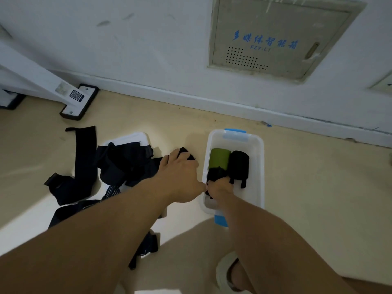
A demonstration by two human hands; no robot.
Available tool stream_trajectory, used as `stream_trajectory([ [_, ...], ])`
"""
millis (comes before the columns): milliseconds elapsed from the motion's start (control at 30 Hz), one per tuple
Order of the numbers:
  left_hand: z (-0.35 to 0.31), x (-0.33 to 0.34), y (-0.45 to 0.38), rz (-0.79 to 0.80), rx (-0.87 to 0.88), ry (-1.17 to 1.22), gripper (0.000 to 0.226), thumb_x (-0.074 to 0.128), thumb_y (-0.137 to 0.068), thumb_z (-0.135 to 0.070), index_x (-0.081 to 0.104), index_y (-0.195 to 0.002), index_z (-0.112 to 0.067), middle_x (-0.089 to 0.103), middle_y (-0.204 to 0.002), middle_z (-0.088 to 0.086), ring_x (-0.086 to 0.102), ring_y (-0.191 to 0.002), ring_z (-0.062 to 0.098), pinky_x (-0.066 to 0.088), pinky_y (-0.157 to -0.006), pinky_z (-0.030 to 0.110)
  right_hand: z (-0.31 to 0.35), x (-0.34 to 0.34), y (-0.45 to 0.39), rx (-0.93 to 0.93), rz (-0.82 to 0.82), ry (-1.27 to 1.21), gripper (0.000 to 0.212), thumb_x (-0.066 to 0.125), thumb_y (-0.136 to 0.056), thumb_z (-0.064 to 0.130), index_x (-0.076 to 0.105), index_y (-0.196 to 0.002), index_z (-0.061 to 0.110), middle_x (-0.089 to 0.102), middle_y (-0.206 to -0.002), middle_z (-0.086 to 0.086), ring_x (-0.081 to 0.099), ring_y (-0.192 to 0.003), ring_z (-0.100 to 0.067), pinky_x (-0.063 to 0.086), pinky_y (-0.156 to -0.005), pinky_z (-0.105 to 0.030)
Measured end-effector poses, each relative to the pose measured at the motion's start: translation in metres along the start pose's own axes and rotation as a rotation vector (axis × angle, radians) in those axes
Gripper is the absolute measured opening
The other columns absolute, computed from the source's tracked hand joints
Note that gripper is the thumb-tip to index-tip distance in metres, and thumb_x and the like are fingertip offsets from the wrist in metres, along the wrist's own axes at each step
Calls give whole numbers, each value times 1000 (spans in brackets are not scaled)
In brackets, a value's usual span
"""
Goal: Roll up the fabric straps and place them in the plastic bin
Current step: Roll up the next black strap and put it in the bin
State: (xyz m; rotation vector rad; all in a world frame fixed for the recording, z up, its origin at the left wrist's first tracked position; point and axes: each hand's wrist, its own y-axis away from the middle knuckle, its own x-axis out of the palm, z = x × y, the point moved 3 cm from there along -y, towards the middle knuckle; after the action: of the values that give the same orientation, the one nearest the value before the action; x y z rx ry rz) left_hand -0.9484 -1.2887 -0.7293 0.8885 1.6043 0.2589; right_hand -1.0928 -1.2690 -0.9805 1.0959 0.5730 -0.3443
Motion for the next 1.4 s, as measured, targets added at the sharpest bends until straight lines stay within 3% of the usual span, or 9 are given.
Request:
stream_trajectory([
  [300, 20, -11, 12, -6, -1, 7, 74, 58, -97, -56, 33, -159, -24, 18, -170, 5, 2, -159, 30, 7, -126, 48, -9, -30, 24, -82, 2, 82, 65, 56, -95, 28, 32, -149, 1, 43, -148, -22, 46, -134, -37, 41, -110, -44],
  [433, 33, -18, 23, -38, 1, 143, 59, 62, -88, -62, 62, -130, -20, 54, -141, 12, 38, -144, 37, 34, -118, 50, 23, -82, 52, -191, -81, 48, 79, 62, -96, 38, 20, -156, 5, 39, -150, -24, 46, -133, -40, 42, -110, -47],
  [600, 30, -37, 55, -149, -61, 738, 78, 62, -96, -57, 35, -158, -18, 41, -160, 4, 43, -144, 23, 34, -109, 28, 91, -161, 145, -715, -134, 15, 48, 63, -96, 33, 45, -137, 18, 60, -124, -12, 62, -99, -25, 48, -72, -31],
  [733, 13, -49, 89, -273, 38, 1155, 81, 68, -82, -71, 50, -146, -24, 64, -137, -4, 64, -120, 16, 49, -108, 37, 116, -190, 280, -1156, 67, -102, 35, 66, -98, 25, 51, -127, 38, 67, -116, 14, 63, -106, 4, 49, -87, -17],
  [833, 4, -68, 124, -515, 162, 1348, 46, 77, -88, -48, 64, -124, -23, 74, -113, -6, 71, -93, 3, 56, -71, 13, 111, -196, 348, -1311, 142, -90, 37, 63, -100, 20, 52, -134, 30, 69, -115, 15, 66, -103, 1, 52, -83, -17],
  [900, 8, -77, 144, -663, 224, 1277, 38, 81, -87, -37, 65, -119, -23, 74, -105, -9, 70, -85, -3, 50, -60, 6, 108, -200, 368, -1314, 195, -36, 43, 64, -99, 17, 49, -138, 31, 69, -113, 16, 68, -95, 0, 54, -74, -19],
  [1067, 33, -83, 173, -697, 364, 938, 38, 86, -81, -31, 64, -111, -38, 73, -99, -20, 66, -98, -7, 50, -80, 8, 116, -211, 369, -1189, 261, 83, 95, 84, -82, 20, 27, -156, 37, 61, -133, 17, 65, -116, -4, 55, -97, -25],
  [1233, 50, -79, 179, -684, 430, 880, 46, 88, -80, -22, 64, -116, -38, 71, -109, -22, 64, -111, -2, 48, -96, 11, 123, -199, 364, -1311, 223, 80, 70, 94, -68, 19, 61, -128, 31, 69, -116, 17, 66, -111, -5, 51, -103, -34],
  [1400, 60, -78, 183, -656, 369, 942, 58, 92, -74, -18, 63, -121, -35, 71, -110, -20, 66, -111, -1, 54, -94, 18, 130, -187, 366, -1389, 187, 48, 52, 93, -69, 21, 61, -108, 33, 70, -103, 18, 67, -103, -3, 49, -94, -17],
])
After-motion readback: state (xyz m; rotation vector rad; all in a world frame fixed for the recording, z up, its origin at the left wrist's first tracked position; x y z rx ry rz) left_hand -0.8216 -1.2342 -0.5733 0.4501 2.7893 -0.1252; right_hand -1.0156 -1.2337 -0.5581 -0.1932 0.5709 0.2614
